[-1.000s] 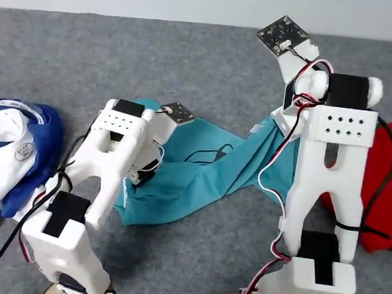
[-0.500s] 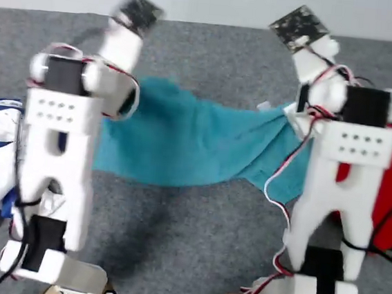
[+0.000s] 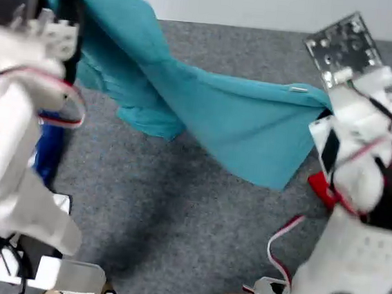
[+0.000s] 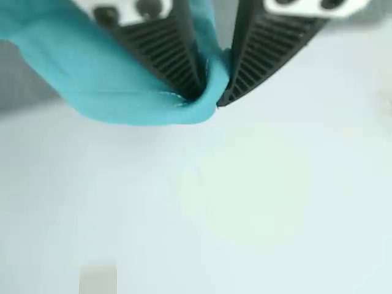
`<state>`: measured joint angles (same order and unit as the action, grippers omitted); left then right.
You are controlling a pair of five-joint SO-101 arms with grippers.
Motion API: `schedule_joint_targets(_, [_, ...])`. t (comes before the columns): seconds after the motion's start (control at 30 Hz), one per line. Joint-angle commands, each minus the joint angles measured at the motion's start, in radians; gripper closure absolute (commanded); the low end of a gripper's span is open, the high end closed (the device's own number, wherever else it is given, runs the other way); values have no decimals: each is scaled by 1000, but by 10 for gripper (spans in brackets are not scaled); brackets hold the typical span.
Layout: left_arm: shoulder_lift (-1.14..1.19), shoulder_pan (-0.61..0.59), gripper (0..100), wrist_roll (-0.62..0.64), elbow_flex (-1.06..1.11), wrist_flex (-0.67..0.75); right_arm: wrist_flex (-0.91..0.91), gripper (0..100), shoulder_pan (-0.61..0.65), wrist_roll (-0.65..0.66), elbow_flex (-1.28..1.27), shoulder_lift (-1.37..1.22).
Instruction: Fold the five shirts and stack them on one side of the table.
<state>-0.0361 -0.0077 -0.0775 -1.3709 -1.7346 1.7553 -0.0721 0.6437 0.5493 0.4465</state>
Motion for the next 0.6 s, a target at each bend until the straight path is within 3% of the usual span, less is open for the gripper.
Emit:
schedule_joint_targets(0.0, [-52, -2, 995, 8, -157, -20, 36, 990, -13, 8, 61, 97])
schedule_joint_targets(0.27, [-215, -9, 995, -132, -165, -20, 38, 990, -108, 15, 60, 255])
schedule_joint_targets(0.37, [-265, -11, 995, -172, -148, -20, 31, 990, -148, 74, 60, 318])
schedule_joint_targets(0.57, [-408, -11, 995, -213, 81, -20, 35, 990, -154, 152, 60, 380])
